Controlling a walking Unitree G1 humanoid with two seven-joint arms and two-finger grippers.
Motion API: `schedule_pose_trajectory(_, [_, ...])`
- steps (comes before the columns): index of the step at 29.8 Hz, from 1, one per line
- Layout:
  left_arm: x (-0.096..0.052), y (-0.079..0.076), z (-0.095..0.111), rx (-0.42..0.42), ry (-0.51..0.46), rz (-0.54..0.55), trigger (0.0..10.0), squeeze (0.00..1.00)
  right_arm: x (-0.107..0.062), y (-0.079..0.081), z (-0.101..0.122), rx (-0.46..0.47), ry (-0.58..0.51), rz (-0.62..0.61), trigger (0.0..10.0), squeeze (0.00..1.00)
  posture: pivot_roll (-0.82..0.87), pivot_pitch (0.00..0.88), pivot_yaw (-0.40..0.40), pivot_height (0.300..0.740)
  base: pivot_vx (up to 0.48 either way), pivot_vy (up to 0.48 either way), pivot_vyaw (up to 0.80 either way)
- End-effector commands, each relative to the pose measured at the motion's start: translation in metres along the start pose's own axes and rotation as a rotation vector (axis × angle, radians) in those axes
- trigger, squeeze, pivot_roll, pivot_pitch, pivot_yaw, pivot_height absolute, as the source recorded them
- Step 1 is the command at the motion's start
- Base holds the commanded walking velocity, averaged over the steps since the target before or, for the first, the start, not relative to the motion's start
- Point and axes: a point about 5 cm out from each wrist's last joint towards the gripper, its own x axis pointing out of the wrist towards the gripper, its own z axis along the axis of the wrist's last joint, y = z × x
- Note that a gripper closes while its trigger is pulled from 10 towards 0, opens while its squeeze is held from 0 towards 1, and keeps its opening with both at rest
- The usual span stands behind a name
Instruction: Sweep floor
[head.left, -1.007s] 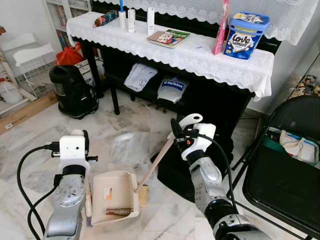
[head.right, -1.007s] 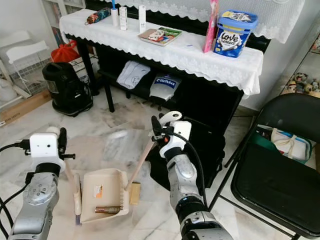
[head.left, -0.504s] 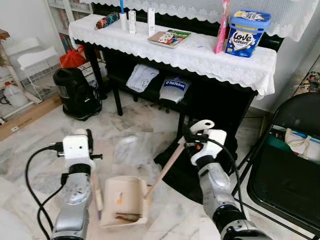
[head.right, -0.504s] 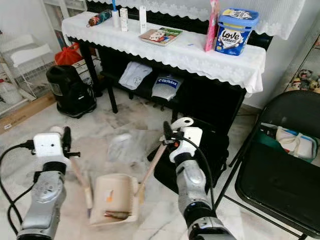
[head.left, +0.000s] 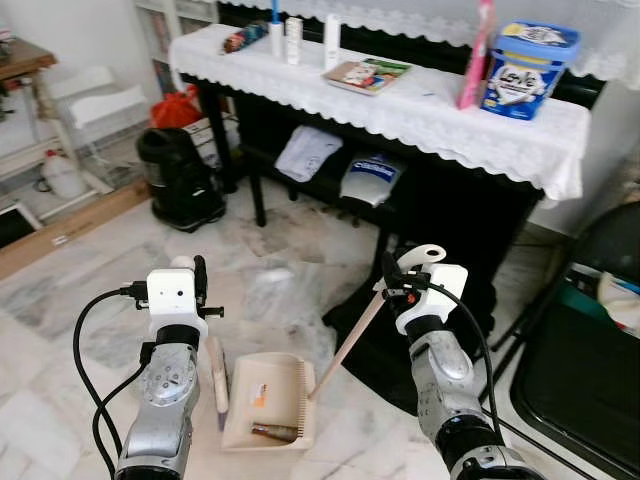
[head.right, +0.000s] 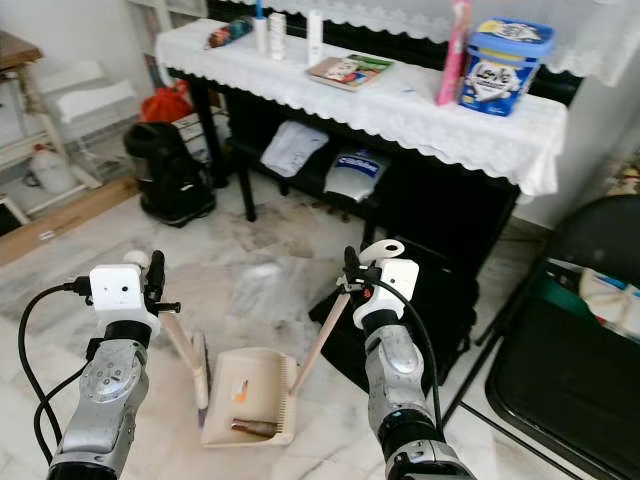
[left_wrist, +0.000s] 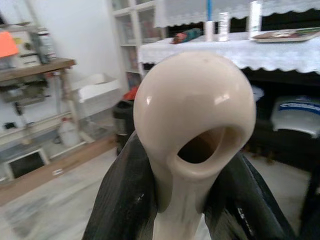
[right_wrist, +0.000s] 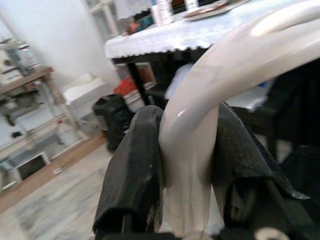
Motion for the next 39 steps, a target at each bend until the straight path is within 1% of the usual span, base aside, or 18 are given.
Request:
schedule_pose_trajectory(1, [0.004, 0.0, 0.01, -0.005, -0.062, -0.004, 10.0, 0.0, 0.006, 0.006, 0.009, 0.009, -0.048, 0.011, 10.0, 0.0, 0.06, 0.0, 0.016, 0.74, 0.0, 0.0, 0.8])
schedule_pose_trajectory(9, [0.003, -0.003, 0.009, 0.013, -0.063, -0.022, 10.0, 0.0, 0.006, 0.008, 0.007, 0.008, -0.038, 0.021, 10.0, 0.0, 0.07, 0.0, 0.009, 0.74, 0.0, 0.0, 0.8])
schedule_pose_trajectory(19, [0.003, 0.0, 0.008, 0.023, -0.061, -0.017, 10.0, 0.0, 0.008, 0.014, 0.006, 0.018, -0.029, 0.036, 10.0, 0.0, 0.09, 0.0, 0.007, 0.74, 0.0, 0.0, 0.8])
schedule_pose_trajectory(26, [0.007, 0.002, 0.011, 0.027, -0.07, 0.002, 10.0, 0.0, 0.012, 0.017, 0.009, 0.017, -0.036, 0.049, 10.0, 0.0, 0.08, 0.0, 0.008, 0.74, 0.0, 0.0, 0.8])
schedule_pose_trajectory(30, [0.008, 0.002, 0.011, 0.021, -0.07, 0.019, 10.0, 0.0, 0.012, 0.016, 0.01, 0.009, -0.038, 0.052, 10.0, 0.0, 0.07, 0.0, 0.001, 0.74, 0.0, 0.0, 0.8])
schedule_pose_trajectory(34, [0.005, 0.0, 0.011, 0.016, -0.068, 0.036, 10.0, 0.0, 0.015, 0.015, 0.014, 0.002, -0.042, 0.063, 10.0, 0.0, 0.08, 0.0, -0.035, 0.74, 0.0, 0.0, 0.8])
schedule_pose_trajectory(39, [0.004, 0.001, 0.011, 0.023, -0.07, 0.045, 10.0, 0.0, 0.018, 0.017, 0.016, -0.003, -0.037, 0.073, 10.0, 0.0, 0.09, 0.0, -0.047, 0.74, 0.0, 0.0, 0.8])
